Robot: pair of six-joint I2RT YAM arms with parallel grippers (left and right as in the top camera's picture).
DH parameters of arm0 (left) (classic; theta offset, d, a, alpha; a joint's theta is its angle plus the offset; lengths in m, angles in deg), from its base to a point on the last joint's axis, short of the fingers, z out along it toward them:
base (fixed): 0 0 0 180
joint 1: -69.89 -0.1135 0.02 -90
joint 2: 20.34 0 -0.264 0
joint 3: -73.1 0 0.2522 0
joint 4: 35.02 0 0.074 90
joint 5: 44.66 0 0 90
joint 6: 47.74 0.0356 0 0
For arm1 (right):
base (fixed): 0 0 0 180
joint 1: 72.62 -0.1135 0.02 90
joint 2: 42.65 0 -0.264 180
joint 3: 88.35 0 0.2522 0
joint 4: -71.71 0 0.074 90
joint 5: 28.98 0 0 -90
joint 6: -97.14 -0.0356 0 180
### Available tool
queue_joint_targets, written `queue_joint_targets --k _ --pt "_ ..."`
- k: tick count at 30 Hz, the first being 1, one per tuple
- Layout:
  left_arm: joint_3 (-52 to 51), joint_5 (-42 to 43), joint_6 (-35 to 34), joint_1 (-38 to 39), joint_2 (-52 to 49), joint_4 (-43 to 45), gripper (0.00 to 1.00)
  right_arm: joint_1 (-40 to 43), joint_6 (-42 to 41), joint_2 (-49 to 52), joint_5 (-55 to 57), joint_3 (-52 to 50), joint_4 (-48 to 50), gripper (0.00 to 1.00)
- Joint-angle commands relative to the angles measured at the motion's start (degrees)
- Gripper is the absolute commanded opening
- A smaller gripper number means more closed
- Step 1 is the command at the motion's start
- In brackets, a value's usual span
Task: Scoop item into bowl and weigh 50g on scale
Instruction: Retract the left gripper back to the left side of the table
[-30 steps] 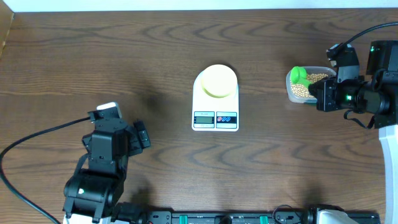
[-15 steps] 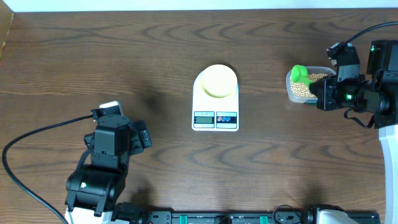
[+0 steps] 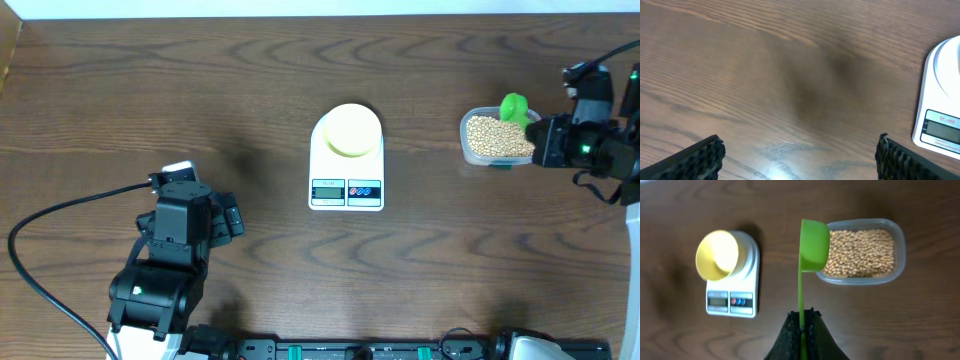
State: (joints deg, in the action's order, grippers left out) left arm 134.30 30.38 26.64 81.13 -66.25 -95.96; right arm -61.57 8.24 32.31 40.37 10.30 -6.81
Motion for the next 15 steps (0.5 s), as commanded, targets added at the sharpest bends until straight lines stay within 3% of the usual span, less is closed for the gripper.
queue_joint_targets --k 1,15 --pt "0.4 -0.8 0.3 -0.3 -0.1 -0.2 0.98 1.4 -2.8 0.0 0.2 -0.4 1.6 0.01" --pt "0.4 -0.8 0.3 -0.3 -0.1 -0.2 0.98 2.0 -1.7 -0.1 -1.4 -0.4 3.8 0.01"
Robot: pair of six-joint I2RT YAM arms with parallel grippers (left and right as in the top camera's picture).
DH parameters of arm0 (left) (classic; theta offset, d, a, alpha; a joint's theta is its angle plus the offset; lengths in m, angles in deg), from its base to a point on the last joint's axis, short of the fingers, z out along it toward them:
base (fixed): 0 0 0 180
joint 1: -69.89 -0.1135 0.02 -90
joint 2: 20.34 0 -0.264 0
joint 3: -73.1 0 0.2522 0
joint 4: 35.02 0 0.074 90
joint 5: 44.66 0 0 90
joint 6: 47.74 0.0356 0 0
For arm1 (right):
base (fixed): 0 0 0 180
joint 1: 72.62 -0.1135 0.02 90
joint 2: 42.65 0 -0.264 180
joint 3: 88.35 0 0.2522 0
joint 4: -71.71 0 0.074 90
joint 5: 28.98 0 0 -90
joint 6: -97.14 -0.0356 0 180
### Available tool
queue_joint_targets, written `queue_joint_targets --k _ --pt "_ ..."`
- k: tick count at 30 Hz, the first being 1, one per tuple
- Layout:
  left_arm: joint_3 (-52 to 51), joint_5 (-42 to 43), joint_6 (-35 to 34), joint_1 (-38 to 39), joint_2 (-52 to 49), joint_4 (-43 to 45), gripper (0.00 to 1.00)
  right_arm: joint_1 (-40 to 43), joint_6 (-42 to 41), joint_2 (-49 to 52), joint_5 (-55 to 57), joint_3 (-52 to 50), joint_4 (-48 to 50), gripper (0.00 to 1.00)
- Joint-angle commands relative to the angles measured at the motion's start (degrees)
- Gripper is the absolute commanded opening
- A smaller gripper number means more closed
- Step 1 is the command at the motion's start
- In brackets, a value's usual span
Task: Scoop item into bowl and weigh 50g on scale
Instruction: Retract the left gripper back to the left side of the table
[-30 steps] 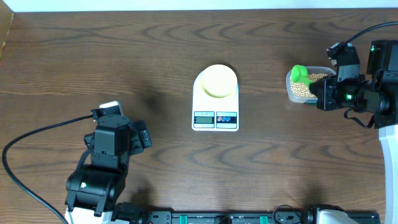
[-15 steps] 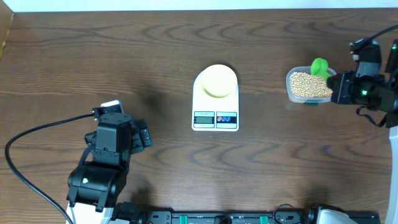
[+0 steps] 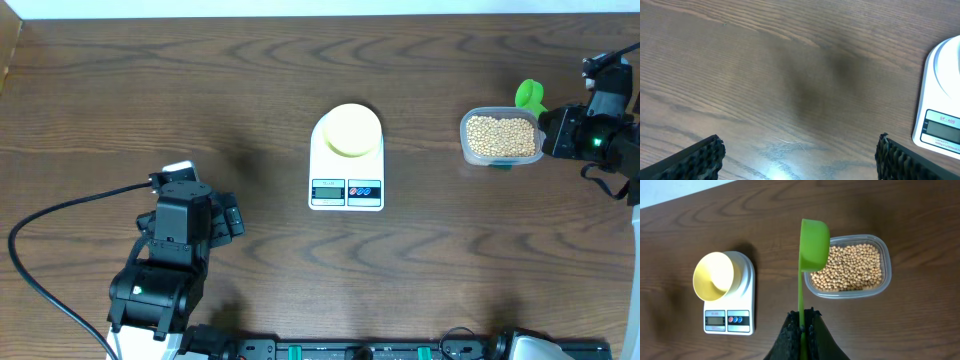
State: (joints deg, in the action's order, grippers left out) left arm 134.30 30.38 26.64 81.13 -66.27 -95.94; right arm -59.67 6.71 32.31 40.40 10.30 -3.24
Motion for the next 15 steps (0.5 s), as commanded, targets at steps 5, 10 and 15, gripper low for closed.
queue_joint_targets --k 5,10,15 --pt "0.4 -0.8 0.3 -0.3 -0.1 -0.2 0.98 0.1 -4.8 -0.1 -7.8 -0.4 5.1 0.01" --pt "0.4 -0.8 0.3 -0.3 0.0 -0.2 0.98 0.1 -4.9 -0.1 -9.5 -0.4 7.9 0.01" --pt "0.4 -0.8 0.3 -0.3 0.0 -0.2 0.98 0.1 -3.5 0.0 -2.7 -0.4 5.8 0.01"
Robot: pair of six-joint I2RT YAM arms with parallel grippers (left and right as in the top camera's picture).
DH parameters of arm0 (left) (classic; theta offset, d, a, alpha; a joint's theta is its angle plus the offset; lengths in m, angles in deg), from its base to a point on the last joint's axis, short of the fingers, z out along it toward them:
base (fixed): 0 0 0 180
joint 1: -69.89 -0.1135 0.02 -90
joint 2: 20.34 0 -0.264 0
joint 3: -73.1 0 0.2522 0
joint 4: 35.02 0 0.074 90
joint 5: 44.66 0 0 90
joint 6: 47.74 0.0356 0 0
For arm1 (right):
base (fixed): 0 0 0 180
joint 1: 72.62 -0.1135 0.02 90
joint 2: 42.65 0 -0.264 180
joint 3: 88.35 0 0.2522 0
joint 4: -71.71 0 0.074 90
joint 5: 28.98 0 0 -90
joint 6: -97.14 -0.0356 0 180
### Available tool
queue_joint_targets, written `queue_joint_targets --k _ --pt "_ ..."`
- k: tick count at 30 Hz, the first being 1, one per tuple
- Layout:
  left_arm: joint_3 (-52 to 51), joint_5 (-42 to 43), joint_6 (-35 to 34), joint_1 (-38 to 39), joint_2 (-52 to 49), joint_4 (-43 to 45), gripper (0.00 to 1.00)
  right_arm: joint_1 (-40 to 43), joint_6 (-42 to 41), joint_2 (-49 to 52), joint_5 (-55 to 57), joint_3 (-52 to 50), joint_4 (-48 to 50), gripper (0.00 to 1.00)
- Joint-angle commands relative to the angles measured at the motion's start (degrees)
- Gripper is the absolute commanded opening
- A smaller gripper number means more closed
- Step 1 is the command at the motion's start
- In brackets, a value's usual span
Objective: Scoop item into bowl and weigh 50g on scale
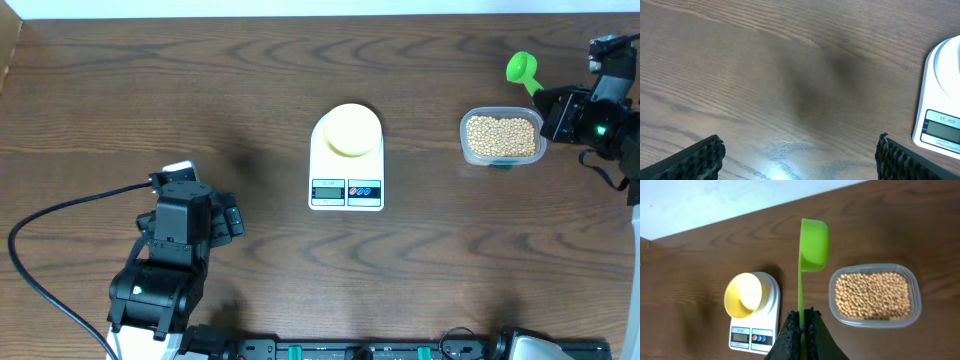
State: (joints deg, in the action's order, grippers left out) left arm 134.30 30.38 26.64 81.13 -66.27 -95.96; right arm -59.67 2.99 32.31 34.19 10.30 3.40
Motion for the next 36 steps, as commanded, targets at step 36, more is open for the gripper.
queue_joint_targets --k 36 --pt "0.4 22.7 0.3 -0.3 -0.1 12.2 0.98 0.1 5.1 0.0 7.2 -0.4 0.0 0.01"
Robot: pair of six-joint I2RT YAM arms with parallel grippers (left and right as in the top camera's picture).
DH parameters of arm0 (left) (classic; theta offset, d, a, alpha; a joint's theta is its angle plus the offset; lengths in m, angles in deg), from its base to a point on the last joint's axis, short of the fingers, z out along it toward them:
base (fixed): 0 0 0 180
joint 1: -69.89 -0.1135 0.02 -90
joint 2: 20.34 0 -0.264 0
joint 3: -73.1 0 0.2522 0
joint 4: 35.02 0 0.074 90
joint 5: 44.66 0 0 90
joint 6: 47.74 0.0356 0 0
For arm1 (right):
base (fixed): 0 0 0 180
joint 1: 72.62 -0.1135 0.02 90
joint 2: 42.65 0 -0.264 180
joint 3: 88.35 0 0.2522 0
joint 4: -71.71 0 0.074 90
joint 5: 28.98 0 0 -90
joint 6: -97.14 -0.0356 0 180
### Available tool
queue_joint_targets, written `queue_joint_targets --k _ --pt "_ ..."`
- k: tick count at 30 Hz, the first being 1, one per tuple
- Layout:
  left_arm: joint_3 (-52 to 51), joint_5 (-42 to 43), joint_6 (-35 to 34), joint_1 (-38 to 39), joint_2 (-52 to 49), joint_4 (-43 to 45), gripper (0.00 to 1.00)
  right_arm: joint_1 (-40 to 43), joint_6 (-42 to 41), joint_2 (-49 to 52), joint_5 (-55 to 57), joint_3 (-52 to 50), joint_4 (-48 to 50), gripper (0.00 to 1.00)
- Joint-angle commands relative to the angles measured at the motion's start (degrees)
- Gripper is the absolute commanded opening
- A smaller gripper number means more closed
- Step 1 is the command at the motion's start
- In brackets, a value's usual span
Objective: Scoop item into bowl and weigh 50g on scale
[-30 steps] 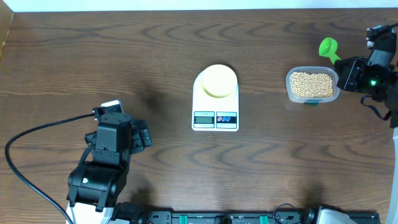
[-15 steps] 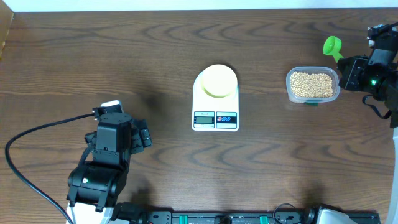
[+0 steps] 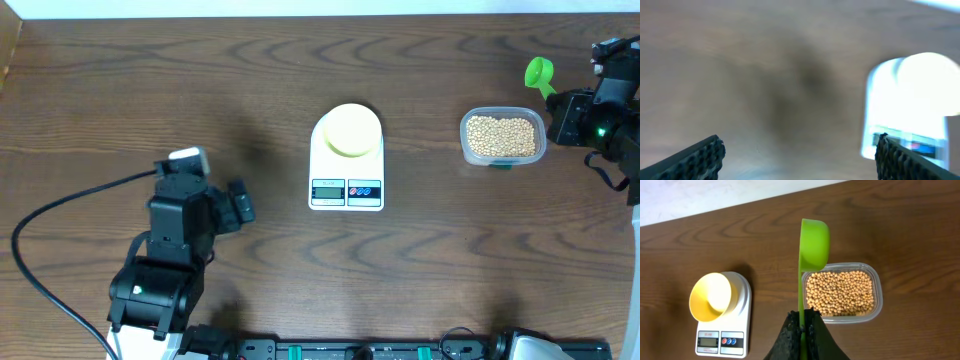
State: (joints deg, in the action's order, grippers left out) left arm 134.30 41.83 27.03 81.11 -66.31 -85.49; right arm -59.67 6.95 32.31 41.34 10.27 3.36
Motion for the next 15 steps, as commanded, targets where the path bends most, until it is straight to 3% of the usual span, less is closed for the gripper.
queue_joint_targets --k 1,15 --pt "0.4 13.1 -0.1 -0.3 -0.2 2.7 0.98 0.1 1.1 0.0 0.1 -0.3 0.2 0.01" --pt "0.4 27.1 -0.4 -0.3 -0.6 7.8 0.98 0.1 1.1 0.1 0.1 -0.3 1.2 0.01"
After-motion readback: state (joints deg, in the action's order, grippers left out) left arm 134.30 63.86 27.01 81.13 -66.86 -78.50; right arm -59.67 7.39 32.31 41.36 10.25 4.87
